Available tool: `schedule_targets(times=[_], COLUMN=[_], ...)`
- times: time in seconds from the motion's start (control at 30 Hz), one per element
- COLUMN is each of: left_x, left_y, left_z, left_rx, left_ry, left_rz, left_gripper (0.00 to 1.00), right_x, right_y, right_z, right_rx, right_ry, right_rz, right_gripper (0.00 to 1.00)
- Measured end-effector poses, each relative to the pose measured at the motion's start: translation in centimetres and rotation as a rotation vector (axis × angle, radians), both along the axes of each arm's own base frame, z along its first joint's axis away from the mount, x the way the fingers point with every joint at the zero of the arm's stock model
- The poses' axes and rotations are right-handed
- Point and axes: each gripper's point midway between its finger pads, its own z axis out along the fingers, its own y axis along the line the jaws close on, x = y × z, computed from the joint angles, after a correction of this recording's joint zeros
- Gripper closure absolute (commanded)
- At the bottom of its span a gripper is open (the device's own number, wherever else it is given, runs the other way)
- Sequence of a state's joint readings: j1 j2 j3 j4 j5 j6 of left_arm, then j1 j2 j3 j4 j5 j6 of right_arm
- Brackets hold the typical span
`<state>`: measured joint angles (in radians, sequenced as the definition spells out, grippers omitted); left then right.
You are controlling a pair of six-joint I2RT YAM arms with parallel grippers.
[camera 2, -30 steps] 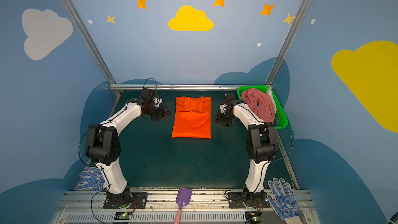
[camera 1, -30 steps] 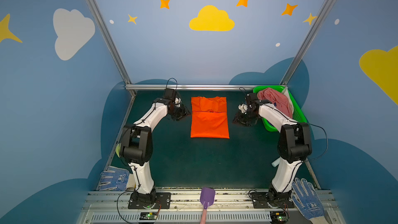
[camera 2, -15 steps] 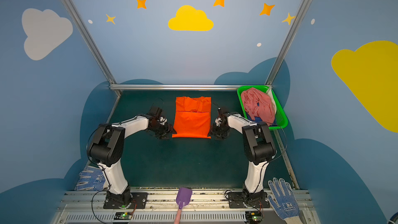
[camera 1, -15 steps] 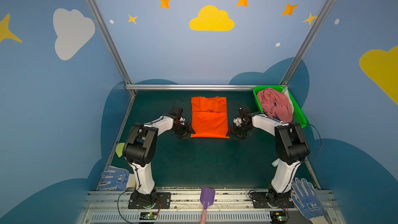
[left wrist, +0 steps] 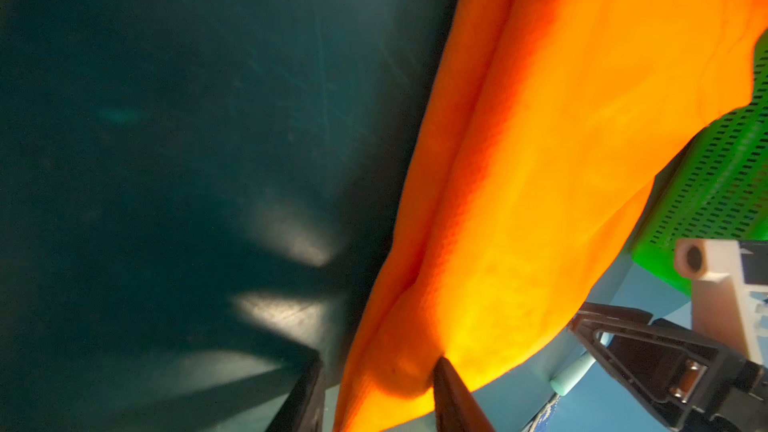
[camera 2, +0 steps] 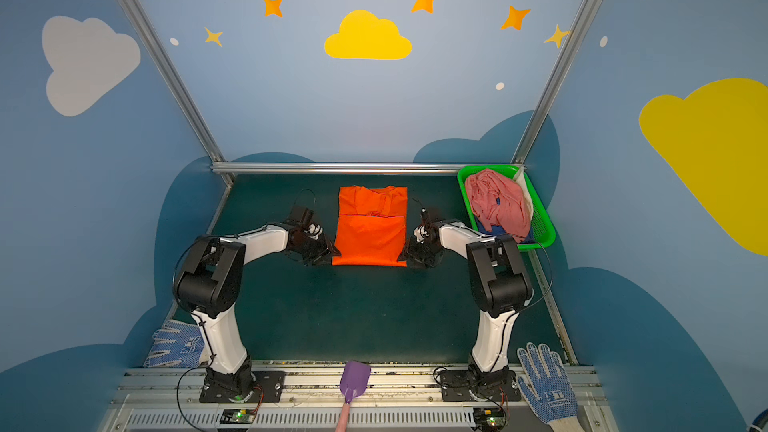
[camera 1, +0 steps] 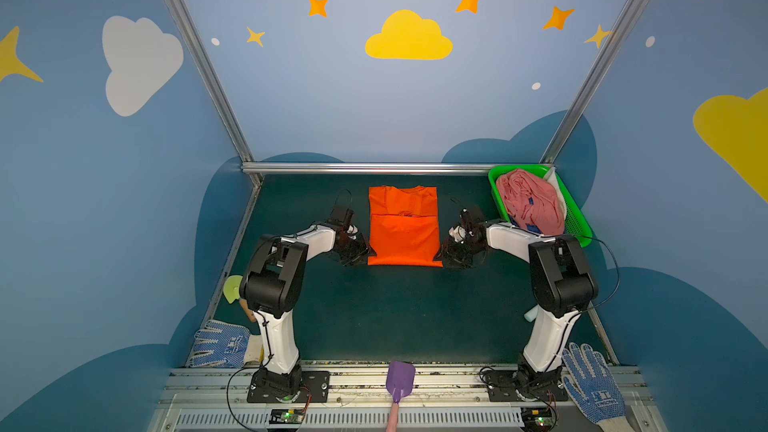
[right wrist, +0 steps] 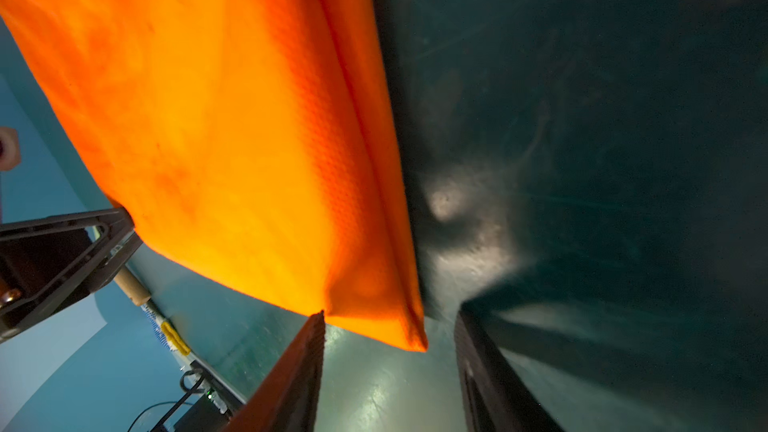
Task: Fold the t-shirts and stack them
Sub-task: 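Press both grippers along the sides of the folded shirt to square it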
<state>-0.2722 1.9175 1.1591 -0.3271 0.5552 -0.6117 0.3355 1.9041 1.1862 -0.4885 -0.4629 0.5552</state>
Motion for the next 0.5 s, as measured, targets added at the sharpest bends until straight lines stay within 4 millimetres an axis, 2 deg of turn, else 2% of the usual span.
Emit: schedule_targets(times=[0.13,0.23,0.5], left_x=[0.05,-0.01,-0.13], left_y=[-0.23,-0.42,-0.65], left_z=[0.05,-0.01,-0.24], left_rx=[-0.005,-0.009,-0.012], left_ry=[-0.001,0.002,0.009], left_rz=[0.002,0.001,-0.002], left_gripper=[0.64,0.68,0.86], right_x=[0.11,0.15,0.11], right_y=[0.37,0.54,0.55], right_z=[-0.02,-0.13,-0.49], right_rx=[0.024,0.034,0.035], right_ry=[0.003,0.007,0.019], right_rz=[-0.007,-0.013,-0.024], right_gripper=[0.52,0.60,0.90])
